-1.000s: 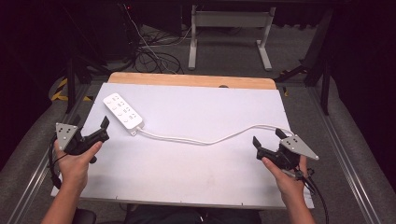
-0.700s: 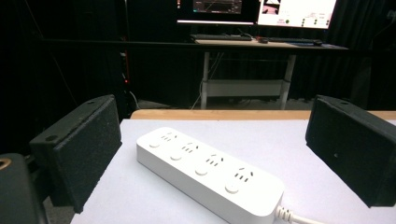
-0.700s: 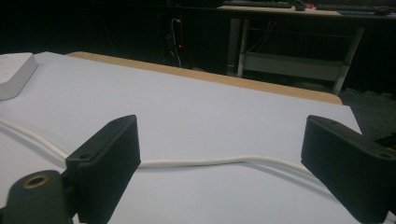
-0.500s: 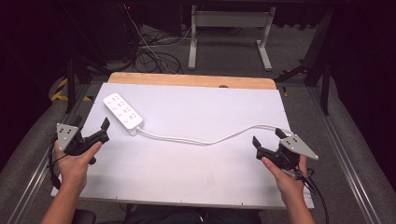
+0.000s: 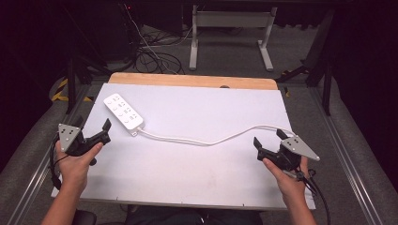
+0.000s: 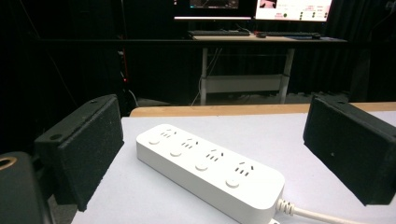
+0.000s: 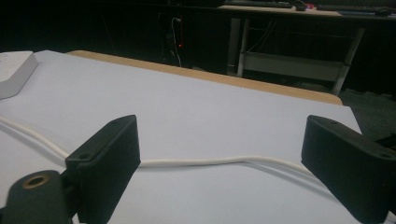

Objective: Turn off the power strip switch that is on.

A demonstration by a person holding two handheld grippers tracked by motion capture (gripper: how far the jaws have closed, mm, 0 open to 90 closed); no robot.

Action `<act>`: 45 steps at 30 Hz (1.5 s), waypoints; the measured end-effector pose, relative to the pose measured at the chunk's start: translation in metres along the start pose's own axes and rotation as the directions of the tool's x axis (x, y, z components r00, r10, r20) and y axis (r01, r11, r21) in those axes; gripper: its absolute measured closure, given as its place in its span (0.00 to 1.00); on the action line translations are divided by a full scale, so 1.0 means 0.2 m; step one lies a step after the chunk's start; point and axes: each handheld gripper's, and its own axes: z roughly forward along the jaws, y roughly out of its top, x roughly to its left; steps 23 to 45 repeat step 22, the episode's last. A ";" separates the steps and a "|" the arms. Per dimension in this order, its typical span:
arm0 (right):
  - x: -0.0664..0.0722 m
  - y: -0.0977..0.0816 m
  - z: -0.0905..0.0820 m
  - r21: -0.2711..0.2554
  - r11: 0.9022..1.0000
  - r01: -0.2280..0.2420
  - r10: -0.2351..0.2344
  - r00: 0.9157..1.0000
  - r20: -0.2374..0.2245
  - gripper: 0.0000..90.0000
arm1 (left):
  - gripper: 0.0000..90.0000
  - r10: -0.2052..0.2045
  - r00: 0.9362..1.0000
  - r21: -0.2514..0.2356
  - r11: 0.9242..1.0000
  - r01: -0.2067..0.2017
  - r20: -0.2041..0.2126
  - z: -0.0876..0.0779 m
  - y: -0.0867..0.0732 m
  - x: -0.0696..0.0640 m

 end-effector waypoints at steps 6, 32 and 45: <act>0.00 0.00 0.00 0.004 1.000 0.001 -0.001 1.000 0.002 0.13 | 0.06 0.001 1.000 0.007 1.000 -0.001 0.002 0.00 0.00 0.00; 0.00 0.00 0.01 0.005 1.000 0.004 -0.004 1.000 -0.004 0.13 | 0.06 0.009 1.000 0.013 1.000 -0.009 0.004 0.00 -0.01 0.00; 0.00 0.00 0.01 0.005 1.000 0.004 -0.004 1.000 -0.004 0.13 | 0.06 0.009 1.000 0.013 1.000 -0.009 0.004 0.00 -0.01 0.00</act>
